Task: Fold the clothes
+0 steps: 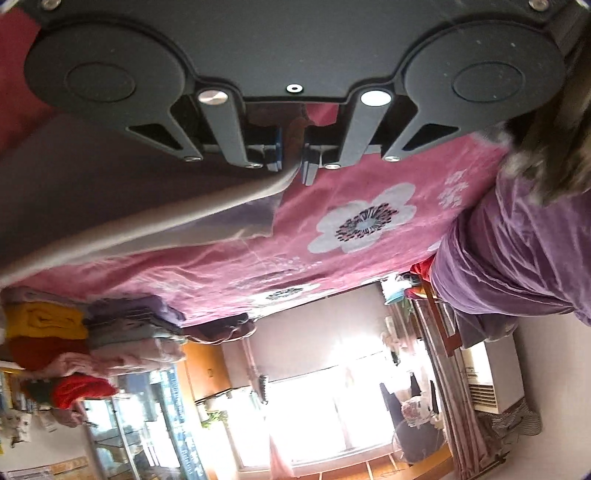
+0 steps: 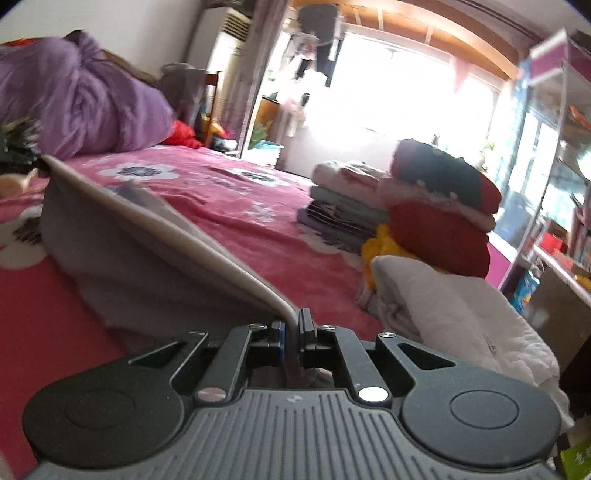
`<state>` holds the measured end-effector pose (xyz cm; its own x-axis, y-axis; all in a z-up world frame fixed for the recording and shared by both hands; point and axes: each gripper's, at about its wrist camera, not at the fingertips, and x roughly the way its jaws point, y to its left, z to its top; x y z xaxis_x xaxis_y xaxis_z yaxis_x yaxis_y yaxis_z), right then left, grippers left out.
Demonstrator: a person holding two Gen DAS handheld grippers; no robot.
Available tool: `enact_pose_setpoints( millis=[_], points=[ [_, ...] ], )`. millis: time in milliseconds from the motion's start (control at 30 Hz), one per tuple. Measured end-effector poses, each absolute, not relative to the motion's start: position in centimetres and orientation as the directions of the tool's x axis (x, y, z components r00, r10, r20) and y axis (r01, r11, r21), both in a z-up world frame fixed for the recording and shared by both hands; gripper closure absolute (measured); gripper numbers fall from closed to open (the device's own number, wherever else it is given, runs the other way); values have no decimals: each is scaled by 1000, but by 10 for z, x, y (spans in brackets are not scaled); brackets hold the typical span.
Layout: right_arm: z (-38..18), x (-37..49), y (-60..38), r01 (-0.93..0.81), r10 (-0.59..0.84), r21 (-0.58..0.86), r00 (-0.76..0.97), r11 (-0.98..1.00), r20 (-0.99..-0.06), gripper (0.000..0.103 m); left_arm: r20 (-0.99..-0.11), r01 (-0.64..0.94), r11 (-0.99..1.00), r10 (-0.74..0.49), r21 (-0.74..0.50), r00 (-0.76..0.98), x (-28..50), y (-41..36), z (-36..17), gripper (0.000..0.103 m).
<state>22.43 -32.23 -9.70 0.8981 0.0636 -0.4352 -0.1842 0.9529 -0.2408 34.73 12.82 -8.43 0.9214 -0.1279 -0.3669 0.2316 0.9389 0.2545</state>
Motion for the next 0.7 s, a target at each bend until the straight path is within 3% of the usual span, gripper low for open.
enact_pose_setpoints(
  millis=[233,700],
  points=[
    [-101,273,-340,-104,27,-137,880,985,-474,97,-371,162,958,-65,236,926,404,98,-81,96],
    [-129,319,-365,-83,68,-4,836,997,-545,97,-476,88,967,37,238,879,484,58,-95,96]
  ],
)
